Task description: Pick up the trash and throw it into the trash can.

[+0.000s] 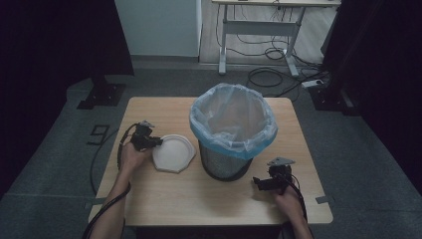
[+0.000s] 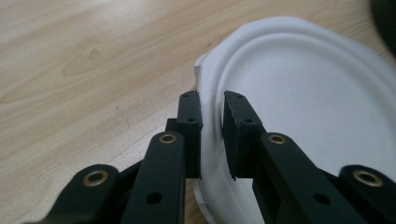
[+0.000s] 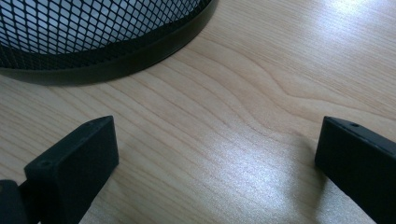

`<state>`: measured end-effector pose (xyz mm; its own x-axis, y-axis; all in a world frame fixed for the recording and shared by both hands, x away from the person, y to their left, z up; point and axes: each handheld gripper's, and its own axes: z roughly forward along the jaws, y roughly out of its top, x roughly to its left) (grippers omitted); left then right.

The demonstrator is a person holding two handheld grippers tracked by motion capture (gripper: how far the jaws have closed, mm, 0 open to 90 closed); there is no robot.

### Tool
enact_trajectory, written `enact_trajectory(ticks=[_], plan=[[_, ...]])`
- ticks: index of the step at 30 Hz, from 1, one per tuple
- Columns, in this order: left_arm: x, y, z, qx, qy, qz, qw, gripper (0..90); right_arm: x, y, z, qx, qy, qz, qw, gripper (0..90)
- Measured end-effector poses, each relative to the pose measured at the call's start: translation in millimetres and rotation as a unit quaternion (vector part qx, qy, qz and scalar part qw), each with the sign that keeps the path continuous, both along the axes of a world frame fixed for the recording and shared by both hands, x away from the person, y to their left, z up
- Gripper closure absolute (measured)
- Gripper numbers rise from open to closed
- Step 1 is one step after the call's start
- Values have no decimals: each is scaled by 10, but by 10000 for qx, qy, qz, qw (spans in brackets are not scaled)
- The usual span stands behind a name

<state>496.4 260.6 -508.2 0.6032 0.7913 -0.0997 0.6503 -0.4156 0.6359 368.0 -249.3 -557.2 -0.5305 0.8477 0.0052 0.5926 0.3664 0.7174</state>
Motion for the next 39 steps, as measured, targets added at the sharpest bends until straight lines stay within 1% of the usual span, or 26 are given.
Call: enact_trajectory(ticks=[1,2,3,4,8,9,10,11,14,16,19,20,24,26,27,29,30,31,33,34,35,37,38,39], plan=[[1,6,36,-33,-15,-13,10000,791,0,0,0,0,-1,2,10000,0],[1,6,36,-33,-15,-13,10000,797,0,0,0,1,-1,-1,10000,0],[-2,9,73,-75,-30,2,10000,797,0,0,0,1,-1,-1,10000,0],[-3,16,149,-96,-58,3,9999,808,0,0,0,0,-1,0,10000,0],[-6,26,295,-154,-67,6,9999,822,0,0,0,0,-2,-1,10000,0],[-6,26,295,-154,-67,6,9999,826,0,0,0,0,-2,-1,10000,0],[-5,34,341,-178,-75,-1,9998,826,0,0,0,0,-1,-1,10000,0],[-6,45,405,-244,-73,5,9997,834,0,0,1,-5,1,-1,10000,0],[-11,68,518,-442,-78,22,9990,848,0,-1,1,-6,-1,0,10000,0],[-17,77,597,-477,-106,29,9988,856,0,0,1,-4,1,-1,10000,0],[-23,75,707,-356,-141,27,9993,860,0,0,1,-4,1,-2,10000,0],[-23,75,707,-356,-141,27,9993,860,0,0,1,-4,1,-2,10000,0],[-22,66,871,-235,-108,49,9997,861,0,0,0,-5,0,-1,10000,0],[-20,65,895,-215,-100,38,9997,861,0,0,0,-6,-1,1,10000,0],[-16,62,965,-189,-71,15,9998,860,-1,1,1,-6,-1,6,10000,0],[-17,58,1042,-168,-59,8,9998,860,-2,3,0,-12,-4,12,10000,0],[-17,58,1042,-168,-59,8,9998,860,-4,5,0,-12,-3,14,10000,0],[-17,56,1124,-161,-50,-13,9999,860,-7,9,0,-9,-1,16,10000,0],[-17,51,1209,-141,-47,-12,9999,860,-8,11,0,-4,-1,17,10000,0],[-17,51,1209,-141,-47,-12,9999,860,-8,11,0,-4,-1,17,10000,0],[-18,47,1294,-142,-34,-17,9999,860,-8,12,0,-2,-1,21,10000,0],[-16,45,1382,-149,-30,-26,9999,860,-8,12,0,-2,-1,24,10000,0],[-16,45,1382,-149,-30,-26,9999,860,-8,12,0,-2,-1,24,10000,0],[-14,43,1467,-188,-31,-22,9998,860,-9,12,0,-1,0,28,10000,0]])
